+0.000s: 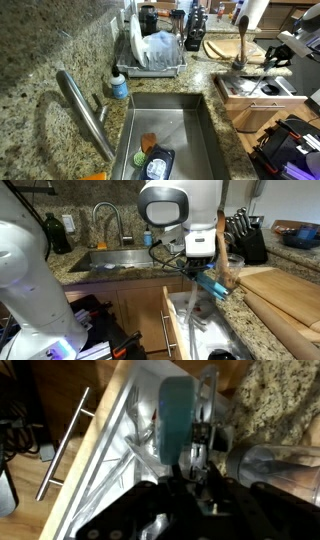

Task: Put the can opener in the drawer then put it back on the counter top

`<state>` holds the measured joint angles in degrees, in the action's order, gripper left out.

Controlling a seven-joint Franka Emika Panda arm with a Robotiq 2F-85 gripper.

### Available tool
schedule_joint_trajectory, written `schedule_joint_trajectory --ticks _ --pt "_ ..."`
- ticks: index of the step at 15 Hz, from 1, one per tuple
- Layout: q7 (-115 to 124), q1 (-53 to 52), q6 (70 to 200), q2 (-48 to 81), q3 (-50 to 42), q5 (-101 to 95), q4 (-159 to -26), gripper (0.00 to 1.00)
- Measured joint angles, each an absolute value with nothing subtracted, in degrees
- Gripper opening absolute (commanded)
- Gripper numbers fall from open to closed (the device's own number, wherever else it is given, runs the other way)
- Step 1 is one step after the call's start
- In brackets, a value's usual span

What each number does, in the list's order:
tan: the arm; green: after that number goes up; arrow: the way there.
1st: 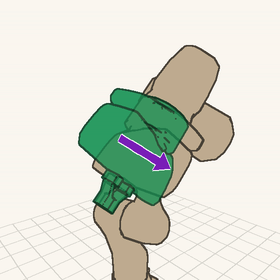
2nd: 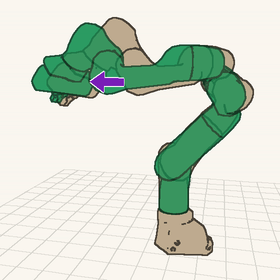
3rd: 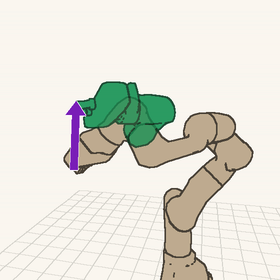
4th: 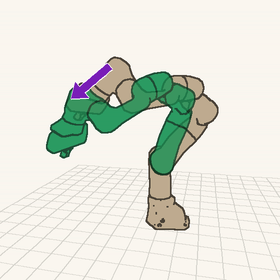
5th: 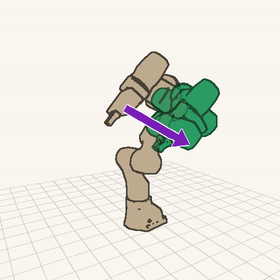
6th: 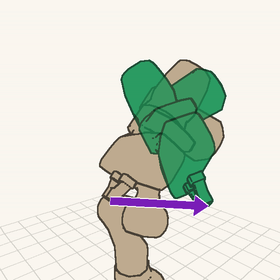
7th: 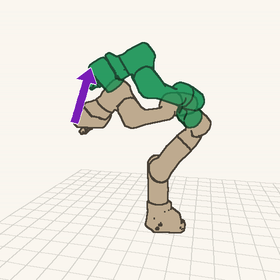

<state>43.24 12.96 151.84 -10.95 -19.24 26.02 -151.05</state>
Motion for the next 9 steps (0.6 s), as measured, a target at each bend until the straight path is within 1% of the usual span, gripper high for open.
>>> schedule_joint_trajectory --ticks 2,3,4,5,6,7,8,9 --pt "42.57 12.78 154.04 -8.84 -18.56 27.64 -149.73 0.05" --pt "42.88 13.03 154.53 -7.64 -18.27 26.61 -149.05 0.11" --pt "43.83 13.46 154.84 -6.46 -18.11 24.63 -148.39 0.15" --pt "45.65 14.19 154.8 -5.24 -18.1 21.02 -147.67 0.24" --pt "48.2 15.01 154.63 -4.16 -18.27 16.48 -147.09 0.46" --pt "51.11 15.97 153.89 -3.02 -18.48 11.35 -146.57 0.49" --pt "54.47 17.12 152.8 -1.82 -18.59 6.01 -146.01 0.26" --pt "57.75 18.07 151.43 -0.71 -18.79 1.02 -145.41 0.31"
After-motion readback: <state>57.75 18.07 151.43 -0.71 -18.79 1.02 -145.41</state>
